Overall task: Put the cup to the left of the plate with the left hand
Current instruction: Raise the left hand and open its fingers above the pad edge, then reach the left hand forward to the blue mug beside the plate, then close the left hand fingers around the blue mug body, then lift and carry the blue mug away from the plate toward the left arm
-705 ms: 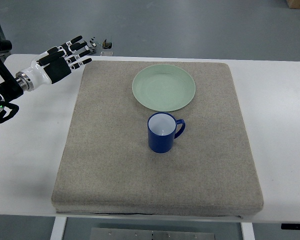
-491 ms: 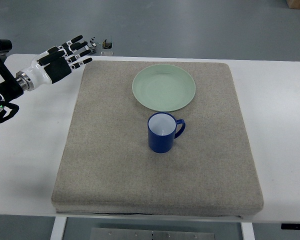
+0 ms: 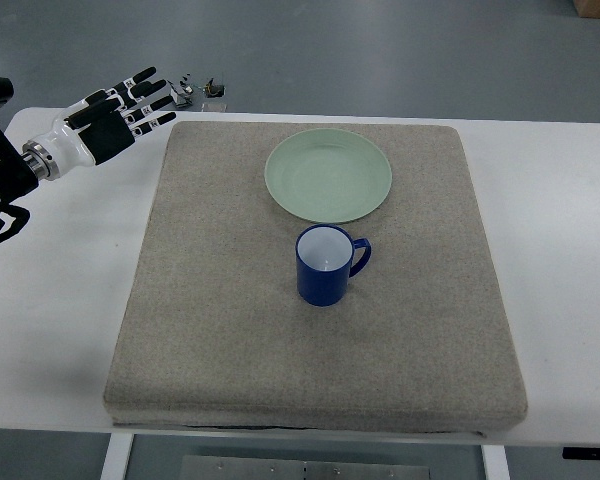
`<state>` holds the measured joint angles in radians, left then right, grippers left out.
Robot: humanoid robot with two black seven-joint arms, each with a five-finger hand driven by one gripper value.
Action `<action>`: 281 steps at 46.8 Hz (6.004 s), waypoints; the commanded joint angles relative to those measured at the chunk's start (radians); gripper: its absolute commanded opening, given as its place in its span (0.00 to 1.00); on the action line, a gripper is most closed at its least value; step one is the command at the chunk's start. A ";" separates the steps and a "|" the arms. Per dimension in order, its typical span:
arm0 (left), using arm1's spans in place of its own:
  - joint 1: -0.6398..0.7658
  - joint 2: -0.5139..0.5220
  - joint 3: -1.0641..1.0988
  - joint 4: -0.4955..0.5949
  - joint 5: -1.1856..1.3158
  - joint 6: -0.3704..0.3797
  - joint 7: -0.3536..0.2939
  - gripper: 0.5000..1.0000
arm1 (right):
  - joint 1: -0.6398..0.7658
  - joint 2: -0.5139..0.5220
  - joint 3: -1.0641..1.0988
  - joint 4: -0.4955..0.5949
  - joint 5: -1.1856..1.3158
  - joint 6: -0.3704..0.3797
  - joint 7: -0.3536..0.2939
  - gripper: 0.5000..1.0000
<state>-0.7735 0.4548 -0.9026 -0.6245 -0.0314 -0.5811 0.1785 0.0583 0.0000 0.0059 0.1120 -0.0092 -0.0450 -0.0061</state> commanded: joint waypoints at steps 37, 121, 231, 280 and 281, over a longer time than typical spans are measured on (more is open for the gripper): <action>0.163 0.088 0.044 -0.409 0.519 -0.030 -0.329 1.00 | 0.002 0.000 0.000 0.000 0.000 0.000 0.000 0.87; 0.206 -0.189 0.160 -0.400 0.936 -0.019 -0.433 1.00 | 0.000 0.000 -0.001 0.000 0.000 0.000 0.000 0.87; 0.165 -0.214 0.143 -0.417 0.961 0.073 -0.430 0.00 | 0.000 0.000 0.000 0.000 0.000 -0.001 0.000 0.87; 0.200 -0.045 -0.133 -0.250 0.943 0.205 -0.557 0.00 | 0.000 0.000 0.000 0.000 0.000 -0.001 0.000 0.87; 0.201 -0.047 -0.133 -0.239 0.943 0.205 -0.557 0.00 | 0.000 0.000 -0.001 0.000 0.000 0.000 0.000 0.87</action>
<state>-0.5754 0.4118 -1.0363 -0.8906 0.9114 -0.3765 -0.3793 0.0587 0.0000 0.0060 0.1120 -0.0092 -0.0448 -0.0062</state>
